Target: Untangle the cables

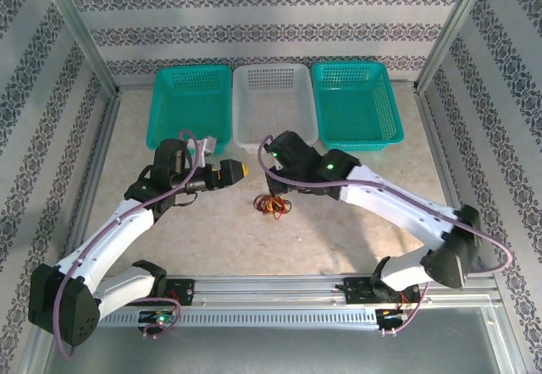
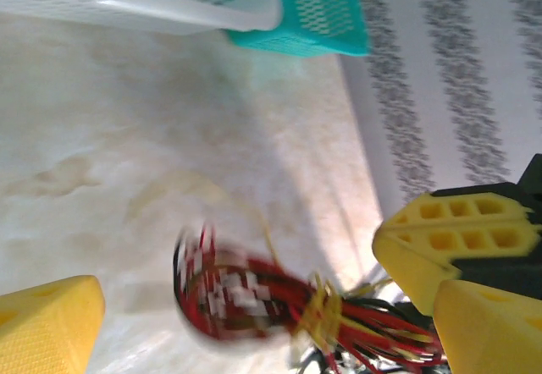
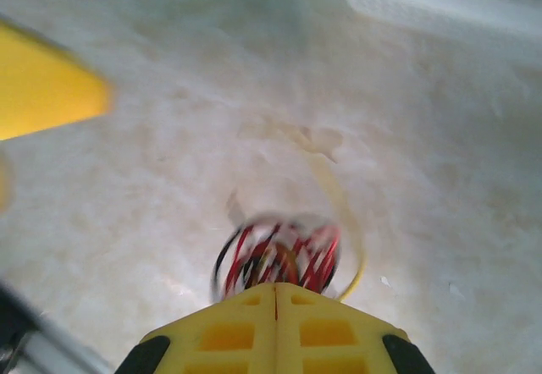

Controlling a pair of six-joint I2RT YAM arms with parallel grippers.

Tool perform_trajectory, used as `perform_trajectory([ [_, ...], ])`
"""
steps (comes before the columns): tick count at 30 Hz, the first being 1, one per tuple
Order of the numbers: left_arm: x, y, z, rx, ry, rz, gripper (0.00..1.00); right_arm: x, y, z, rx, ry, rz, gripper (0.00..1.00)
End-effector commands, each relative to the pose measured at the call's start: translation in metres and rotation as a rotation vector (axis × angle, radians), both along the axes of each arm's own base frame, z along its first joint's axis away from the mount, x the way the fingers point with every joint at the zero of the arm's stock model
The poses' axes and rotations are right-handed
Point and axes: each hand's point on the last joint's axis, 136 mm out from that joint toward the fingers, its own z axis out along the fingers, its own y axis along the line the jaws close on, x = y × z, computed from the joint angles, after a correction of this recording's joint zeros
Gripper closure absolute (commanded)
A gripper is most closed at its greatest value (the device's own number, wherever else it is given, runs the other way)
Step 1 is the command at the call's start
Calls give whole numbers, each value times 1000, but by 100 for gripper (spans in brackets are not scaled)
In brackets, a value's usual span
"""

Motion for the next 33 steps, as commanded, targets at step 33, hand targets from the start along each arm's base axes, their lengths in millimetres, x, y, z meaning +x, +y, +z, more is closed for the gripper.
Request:
perform_trajectory([
  [33, 30, -39, 95, -795, 103, 222, 1, 82, 11, 190, 251, -402, -61, 100],
])
